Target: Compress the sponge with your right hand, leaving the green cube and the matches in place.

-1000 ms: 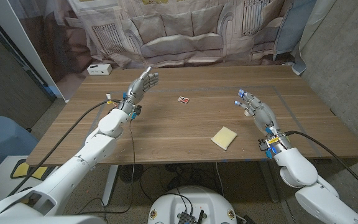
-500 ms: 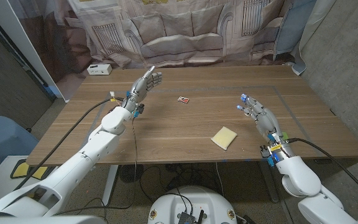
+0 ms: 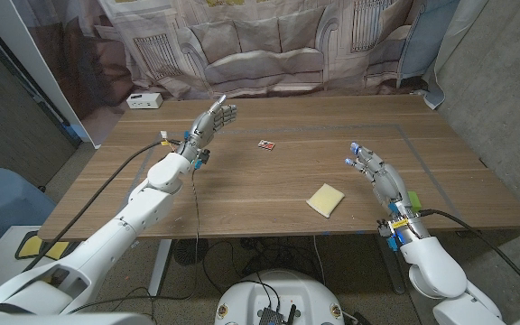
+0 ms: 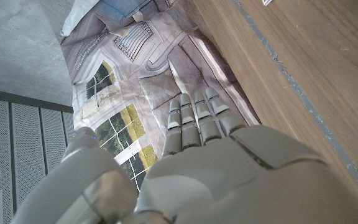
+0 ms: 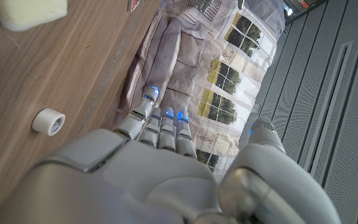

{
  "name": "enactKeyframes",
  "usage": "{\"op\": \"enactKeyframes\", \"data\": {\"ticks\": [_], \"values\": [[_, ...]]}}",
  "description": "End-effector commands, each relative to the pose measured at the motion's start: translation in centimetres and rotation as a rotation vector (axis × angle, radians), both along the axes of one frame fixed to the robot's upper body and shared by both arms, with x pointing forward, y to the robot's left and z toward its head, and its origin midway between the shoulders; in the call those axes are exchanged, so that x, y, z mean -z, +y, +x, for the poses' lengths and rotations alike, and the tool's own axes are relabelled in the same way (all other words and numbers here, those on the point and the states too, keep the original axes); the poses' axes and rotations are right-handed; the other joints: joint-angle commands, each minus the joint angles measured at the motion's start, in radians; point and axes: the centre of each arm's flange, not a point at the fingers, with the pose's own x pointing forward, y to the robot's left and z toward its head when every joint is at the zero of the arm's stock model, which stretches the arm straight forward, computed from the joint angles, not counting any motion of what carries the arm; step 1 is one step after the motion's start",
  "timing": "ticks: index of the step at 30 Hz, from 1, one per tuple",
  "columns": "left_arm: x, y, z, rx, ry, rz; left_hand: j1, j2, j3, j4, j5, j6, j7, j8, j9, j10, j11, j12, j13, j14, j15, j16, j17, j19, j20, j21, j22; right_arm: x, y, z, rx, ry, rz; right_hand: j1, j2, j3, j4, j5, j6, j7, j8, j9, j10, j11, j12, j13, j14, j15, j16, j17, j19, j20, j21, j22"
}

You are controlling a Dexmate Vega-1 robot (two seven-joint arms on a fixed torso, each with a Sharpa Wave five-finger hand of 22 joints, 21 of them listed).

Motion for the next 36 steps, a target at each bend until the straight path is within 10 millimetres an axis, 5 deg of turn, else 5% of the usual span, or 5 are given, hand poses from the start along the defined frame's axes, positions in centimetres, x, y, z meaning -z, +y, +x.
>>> {"op": "enactKeyframes", "data": {"ticks": [1, 36], "values": [[-0.5, -0.1, 0.4, 0.02, -0.01, 0.001, 0.01, 0.004, 0.002, -0.008, -0.001, 0.01, -0.001, -0.004, 0.004, 0.009, -0.008, -0.005, 0.004, 0.013, -0.004, -0.002, 0.005, 0.009, -0.002, -0.003, 0.003, 1.5, 0.8, -1.1, 0.018, 0.006, 0.019, 0.013, -0.001, 0.0, -0.006, 0.001, 0.004, -0.002, 0.003, 0.001, 0.015, 0.002, 0.009, 0.005, 0.007, -0.002, 0.007, 0.002, 0.01, 0.002, -0.001, 0.002], [-1.2, -0.6, 0.7, 0.024, -0.03, 0.026, 0.014, 0.011, 0.004, -0.013, -0.001, 0.026, -0.005, -0.006, 0.004, 0.022, -0.013, -0.009, 0.004, 0.021, -0.006, -0.007, 0.005, 0.015, -0.001, -0.015, 0.003, 2.0, 3.3, -3.6, 0.392, -0.019, -0.193, 0.045, 0.013, 0.013, -0.018, 0.002, 0.019, -0.027, 0.003, 0.0, 0.027, -0.016, 0.006, 0.004, 0.015, -0.013, 0.004, -0.006, 0.026, -0.001, -0.014, 0.002]]}}
